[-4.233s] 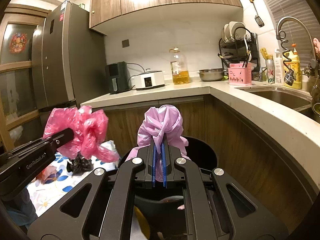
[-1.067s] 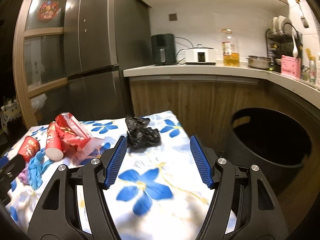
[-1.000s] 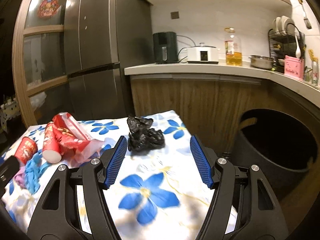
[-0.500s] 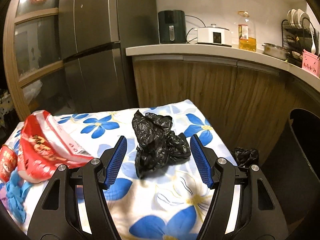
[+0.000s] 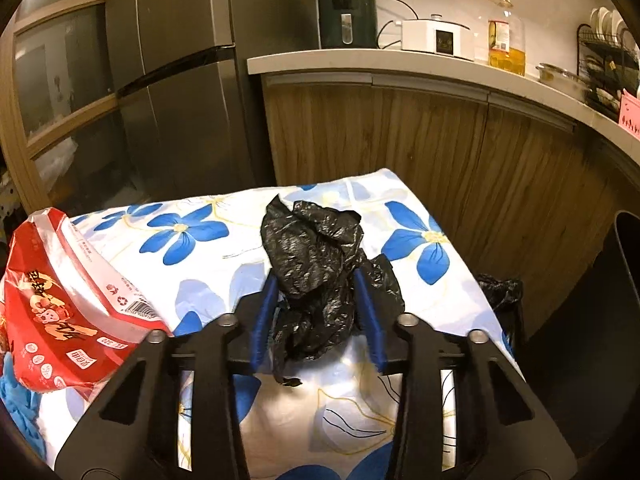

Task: Collect trash
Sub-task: 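Grasp the black plastic bag with the right gripper while the left gripper grasps the red snack bag, then carry the red snack bag and black bag in both grippers over the bin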

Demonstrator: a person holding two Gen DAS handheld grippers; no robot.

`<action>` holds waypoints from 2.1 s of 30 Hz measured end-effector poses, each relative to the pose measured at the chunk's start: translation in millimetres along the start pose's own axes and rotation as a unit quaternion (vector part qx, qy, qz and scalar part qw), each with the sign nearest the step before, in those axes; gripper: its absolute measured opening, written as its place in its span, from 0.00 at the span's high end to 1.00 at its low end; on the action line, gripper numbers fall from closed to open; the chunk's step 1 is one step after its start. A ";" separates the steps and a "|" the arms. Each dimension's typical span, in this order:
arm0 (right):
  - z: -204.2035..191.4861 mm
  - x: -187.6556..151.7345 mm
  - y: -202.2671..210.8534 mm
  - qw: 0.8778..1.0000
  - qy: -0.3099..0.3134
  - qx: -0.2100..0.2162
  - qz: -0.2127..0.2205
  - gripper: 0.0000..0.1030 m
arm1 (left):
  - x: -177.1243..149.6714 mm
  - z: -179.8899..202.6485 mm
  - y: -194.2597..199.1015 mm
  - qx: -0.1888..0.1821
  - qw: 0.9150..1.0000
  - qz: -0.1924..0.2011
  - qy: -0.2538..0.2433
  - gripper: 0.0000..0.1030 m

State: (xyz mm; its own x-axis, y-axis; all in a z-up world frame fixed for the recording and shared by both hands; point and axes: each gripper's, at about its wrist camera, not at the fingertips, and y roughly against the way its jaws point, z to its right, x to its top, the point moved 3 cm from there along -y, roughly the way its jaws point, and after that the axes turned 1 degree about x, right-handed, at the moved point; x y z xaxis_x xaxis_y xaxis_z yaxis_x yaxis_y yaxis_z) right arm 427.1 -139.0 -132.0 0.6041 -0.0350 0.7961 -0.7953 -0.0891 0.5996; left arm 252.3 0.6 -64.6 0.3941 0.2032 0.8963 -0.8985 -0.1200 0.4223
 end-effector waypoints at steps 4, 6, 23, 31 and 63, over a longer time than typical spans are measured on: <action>1.5 -1.0 -0.4 1.000 -0.004 0.007 -0.001 0.83 | 0.4 5.6 -0.6 -0.003 1.000 0.001 -0.006 0.09; 2.8 -1.2 0.5 1.000 -0.008 0.011 0.000 0.89 | 0.3 7.4 0.0 -0.004 1.000 0.002 -0.009 0.09; 25.5 1.8 77.6 0.995 -0.031 0.028 0.090 0.97 | 5.6 22.0 -26.5 -0.020 0.999 -0.029 0.027 0.10; 30.9 0.2 124.3 0.990 -0.022 0.041 0.131 0.97 | 4.9 29.5 -60.2 0.003 0.996 -0.071 0.046 0.21; 40.0 -13.8 178.1 0.986 -0.020 0.057 0.155 0.97 | -9.0 29.2 -21.1 -0.022 0.995 -0.082 0.048 1.00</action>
State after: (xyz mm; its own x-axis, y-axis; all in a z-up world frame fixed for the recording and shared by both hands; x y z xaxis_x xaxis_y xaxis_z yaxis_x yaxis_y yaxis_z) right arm 279.1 -194.2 -39.4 0.3361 -0.1177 0.9344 -0.9327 -0.1792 0.3130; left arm 273.3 -27.1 -77.7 0.5174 0.3093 0.7979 -0.8322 -0.0353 0.5534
